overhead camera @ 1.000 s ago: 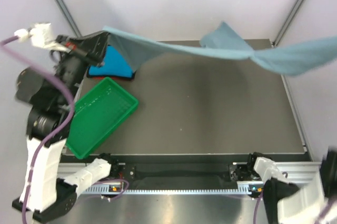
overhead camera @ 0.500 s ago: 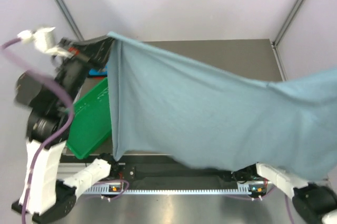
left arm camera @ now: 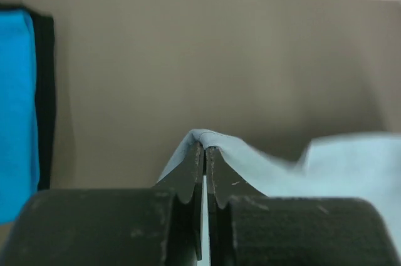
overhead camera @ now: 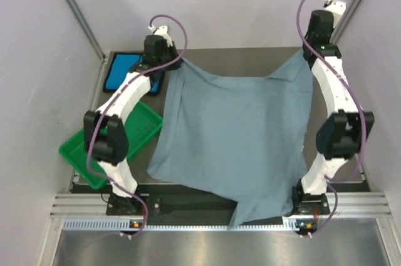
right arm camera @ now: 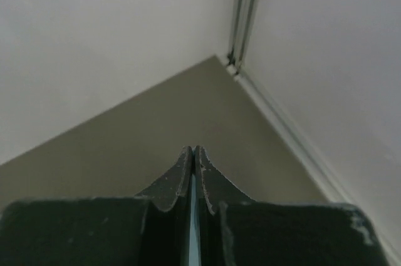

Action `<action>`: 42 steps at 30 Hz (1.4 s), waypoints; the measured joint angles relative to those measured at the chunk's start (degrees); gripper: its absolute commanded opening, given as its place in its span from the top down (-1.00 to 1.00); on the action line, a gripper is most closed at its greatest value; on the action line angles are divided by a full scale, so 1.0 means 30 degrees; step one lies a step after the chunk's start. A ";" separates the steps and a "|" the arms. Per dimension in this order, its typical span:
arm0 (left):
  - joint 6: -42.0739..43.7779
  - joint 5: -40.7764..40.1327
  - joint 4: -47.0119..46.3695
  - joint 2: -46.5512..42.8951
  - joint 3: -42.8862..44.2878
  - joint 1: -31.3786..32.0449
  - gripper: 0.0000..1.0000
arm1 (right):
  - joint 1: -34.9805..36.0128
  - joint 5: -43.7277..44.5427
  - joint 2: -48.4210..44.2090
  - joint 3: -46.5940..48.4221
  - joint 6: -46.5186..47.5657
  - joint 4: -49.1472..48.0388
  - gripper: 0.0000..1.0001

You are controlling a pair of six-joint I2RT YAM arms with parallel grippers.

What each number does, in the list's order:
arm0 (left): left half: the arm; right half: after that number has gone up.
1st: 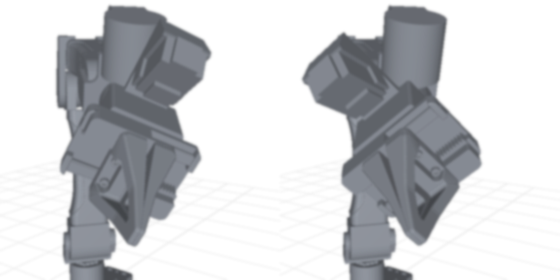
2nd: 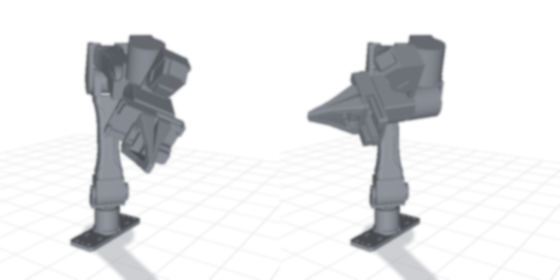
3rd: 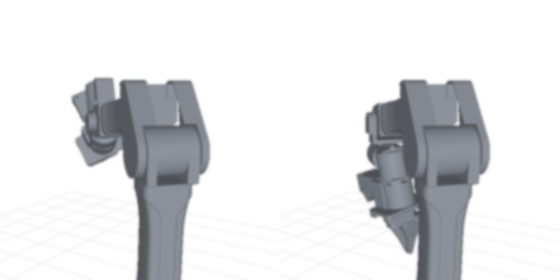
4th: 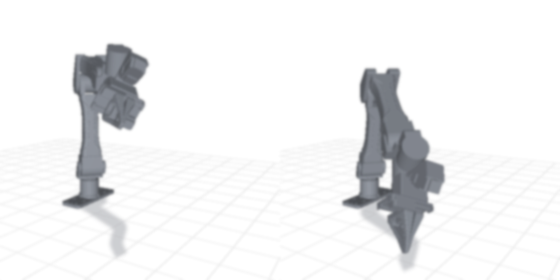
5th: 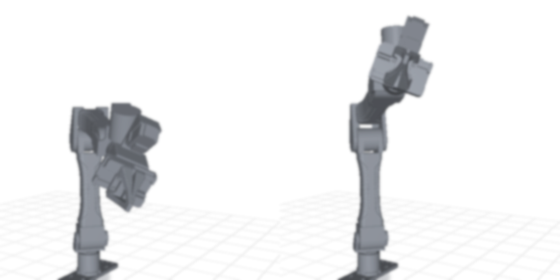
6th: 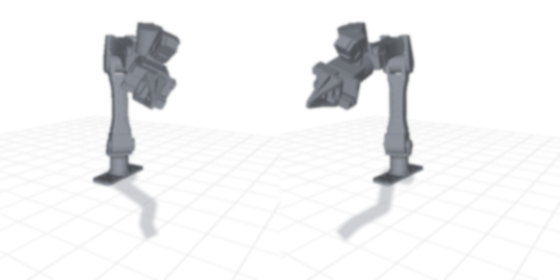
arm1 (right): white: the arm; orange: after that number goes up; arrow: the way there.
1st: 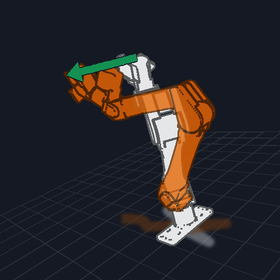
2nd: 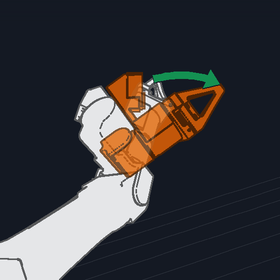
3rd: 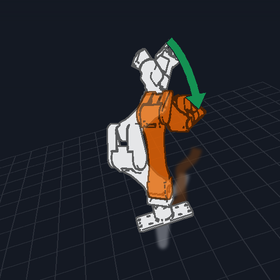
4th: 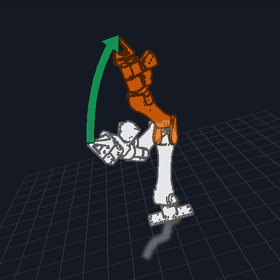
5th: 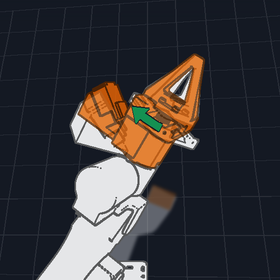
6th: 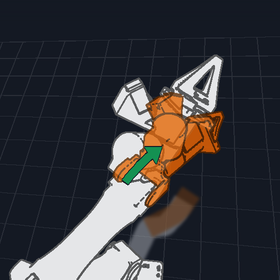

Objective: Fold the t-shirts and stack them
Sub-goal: Flatten the tshirt out

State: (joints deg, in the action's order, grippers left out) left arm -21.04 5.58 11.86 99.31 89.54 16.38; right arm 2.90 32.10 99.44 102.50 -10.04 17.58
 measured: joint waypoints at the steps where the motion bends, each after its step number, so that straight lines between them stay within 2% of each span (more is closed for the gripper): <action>1: 0.0000 0.0175 -0.0124 0.0962 0.0204 -0.0248 1.00 | -0.0554 -0.0860 0.0889 0.0015 -0.0452 -0.0029 1.00; 4: -0.0007 0.0867 -0.0510 0.3956 0.1552 -0.0962 1.00 | -0.2229 -0.3730 0.3869 0.1005 -0.1523 -0.0095 1.00; 10: -0.0007 0.1574 -0.0831 0.8852 0.5741 -0.1989 1.00 | -0.3563 -0.8888 1.0950 0.8378 -0.2477 -0.0889 1.00; 14: 0.0007 0.1778 -0.0918 1.0324 0.7329 -0.2499 1.00 | -0.3381 -1.1074 1.2495 0.9012 -0.3279 -0.3177 1.00; 19: 0.0495 0.1756 -0.1224 1.0812 0.7963 -0.2732 1.00 | -0.3249 -1.2167 1.3537 0.9129 -0.4648 -0.5122 1.00; 22: 0.1173 0.1785 -0.1508 1.0928 0.8051 -0.2739 1.00 | -0.3257 -1.2094 1.3529 0.8728 -0.5559 -0.5304 1.00; 25: 0.2076 0.2084 -0.1821 1.1089 0.8123 -0.2754 1.00 | -0.3388 -1.1795 1.2794 0.6914 -0.6696 -0.5719 1.00; 29: 0.3548 0.2586 -0.1902 1.1140 0.8131 -0.2907 1.00 | -0.4087 -1.1679 1.0499 0.3016 -0.8786 -0.5180 1.00; 33: 0.4342 0.3104 -0.1902 1.1140 0.8131 -0.2973 1.00 | -0.5566 -1.1999 0.7992 0.0656 -1.0105 -0.4473 1.00; 38: 0.4597 0.3723 -0.1763 0.9755 0.6790 -0.2863 1.00 | -0.6892 -1.2823 0.5268 0.1202 -1.0207 -0.2630 1.00; 42: 0.4728 0.3577 -0.1333 0.6761 0.5523 -0.2565 1.00 | -0.6885 -1.3413 0.4124 0.4954 -0.9908 0.0350 1.00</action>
State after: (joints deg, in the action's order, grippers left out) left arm -6.85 16.32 7.86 119.59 106.10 8.69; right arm -17.76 -8.14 111.81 117.36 -39.77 18.63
